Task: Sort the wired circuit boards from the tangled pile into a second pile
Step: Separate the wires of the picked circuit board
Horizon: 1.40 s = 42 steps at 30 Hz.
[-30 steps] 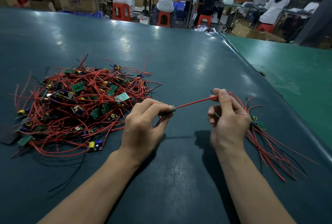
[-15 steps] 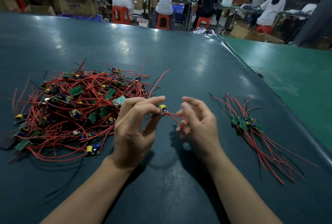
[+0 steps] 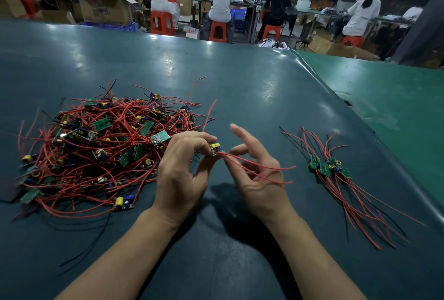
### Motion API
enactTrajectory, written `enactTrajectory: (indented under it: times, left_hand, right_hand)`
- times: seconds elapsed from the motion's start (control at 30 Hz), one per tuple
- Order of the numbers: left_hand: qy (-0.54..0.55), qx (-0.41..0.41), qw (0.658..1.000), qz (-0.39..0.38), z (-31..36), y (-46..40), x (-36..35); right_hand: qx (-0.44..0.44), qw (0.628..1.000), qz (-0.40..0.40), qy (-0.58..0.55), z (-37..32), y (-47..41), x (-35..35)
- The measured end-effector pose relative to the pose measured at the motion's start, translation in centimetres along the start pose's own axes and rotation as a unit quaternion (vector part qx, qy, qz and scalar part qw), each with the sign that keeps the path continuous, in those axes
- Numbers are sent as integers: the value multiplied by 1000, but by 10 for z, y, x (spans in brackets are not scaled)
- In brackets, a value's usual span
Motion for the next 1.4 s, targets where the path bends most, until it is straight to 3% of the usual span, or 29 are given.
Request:
enactTrajectory:
  times: [0.1, 0.27, 0.37, 0.43, 0.53, 0.63, 0.7, 0.8, 1.07, 1.3, 1.4]
  left_hand:
    - [-33, 8, 999, -38, -3, 2, -7]
    - [-70, -15, 992, -105, -1, 3, -16]
    - [-80, -25, 991, -105, 1, 3, -17]
    - [-101, -29, 992, -76, 1, 1, -13]
    - [-161, 7, 986, -52, -7, 1, -8]
    - [-319, 82, 941, -80, -25, 6, -5]
    - [-408, 140, 896, -108, -39, 11, -1]
    - [-468, 174, 858, -119, -48, 13, 5]
    - [-474, 187, 857, -76, -54, 1, 24]
    - [-461, 191, 865, -55, -58, -5, 33]
    - [-437, 129, 890, -1, -42, -8, 33]
  right_hand:
    - [50, 996, -44, 59, -5, 4, -5]
    - [58, 997, -6, 56, -10, 0, 1]
    - [20, 998, 52, 25, -7, -3, 8]
    - [-44, 990, 132, -34, 0, -7, 20]
    - [-133, 931, 307, -144, 12, -10, 53]
    - [-225, 833, 436, -255, 29, 2, 76]
    - [-300, 785, 451, -301, 42, 10, 73]
    - [-362, 761, 419, -339, 50, 15, 62]
    - [-319, 826, 363, -292, 38, 1, 56]
    - [-349, 821, 334, -305, 40, 3, 51]
    - [-350, 832, 309, -301, 40, 0, 48]
Point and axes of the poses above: each hand's wrist, its own y-axis away from the middle knuckle, its own x-axis out of the back of the hand, z = x × y, the point moved 7 cm from there along -y, towards the middle knuckle, and after that the axes turned 9 degrees about z, right-handed, at the moved point
